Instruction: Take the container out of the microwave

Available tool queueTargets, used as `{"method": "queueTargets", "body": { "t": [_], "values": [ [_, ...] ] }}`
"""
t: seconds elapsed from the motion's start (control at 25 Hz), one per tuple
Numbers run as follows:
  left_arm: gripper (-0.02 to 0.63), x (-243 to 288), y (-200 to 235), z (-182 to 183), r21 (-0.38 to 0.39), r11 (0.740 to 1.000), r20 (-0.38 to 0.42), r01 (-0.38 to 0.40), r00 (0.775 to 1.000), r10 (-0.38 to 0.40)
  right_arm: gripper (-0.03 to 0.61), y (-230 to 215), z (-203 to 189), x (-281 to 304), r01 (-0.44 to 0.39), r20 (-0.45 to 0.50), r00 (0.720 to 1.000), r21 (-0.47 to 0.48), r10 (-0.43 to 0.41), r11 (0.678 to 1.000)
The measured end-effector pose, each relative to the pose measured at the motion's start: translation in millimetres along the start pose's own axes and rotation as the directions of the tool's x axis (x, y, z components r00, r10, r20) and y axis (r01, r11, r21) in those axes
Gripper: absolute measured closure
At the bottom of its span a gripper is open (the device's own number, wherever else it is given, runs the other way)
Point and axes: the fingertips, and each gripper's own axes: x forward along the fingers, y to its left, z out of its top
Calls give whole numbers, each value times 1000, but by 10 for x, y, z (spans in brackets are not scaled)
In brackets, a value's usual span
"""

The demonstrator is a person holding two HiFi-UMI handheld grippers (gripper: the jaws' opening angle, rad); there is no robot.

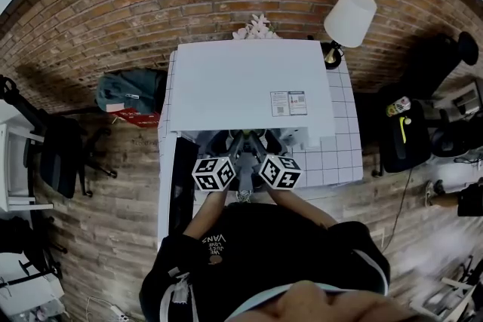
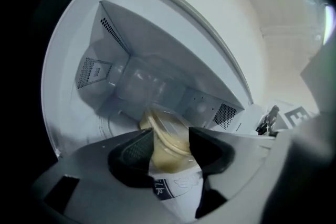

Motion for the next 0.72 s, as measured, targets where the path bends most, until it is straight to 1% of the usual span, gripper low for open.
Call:
{"method": "queueTargets", "body": {
  "t": [0.4, 0.72],
  "values": [
    [397, -236, -134, -92, -10, 1000, 21, -23, 1000, 23, 370, 42, -41, -222, -30, -13, 999, -23, 29, 999],
    [397, -404, -252, -177, -21, 999, 33, -29, 999, 30, 374, 69, -93, -419, -46, -18, 999, -27, 45, 999]
  ]
}}
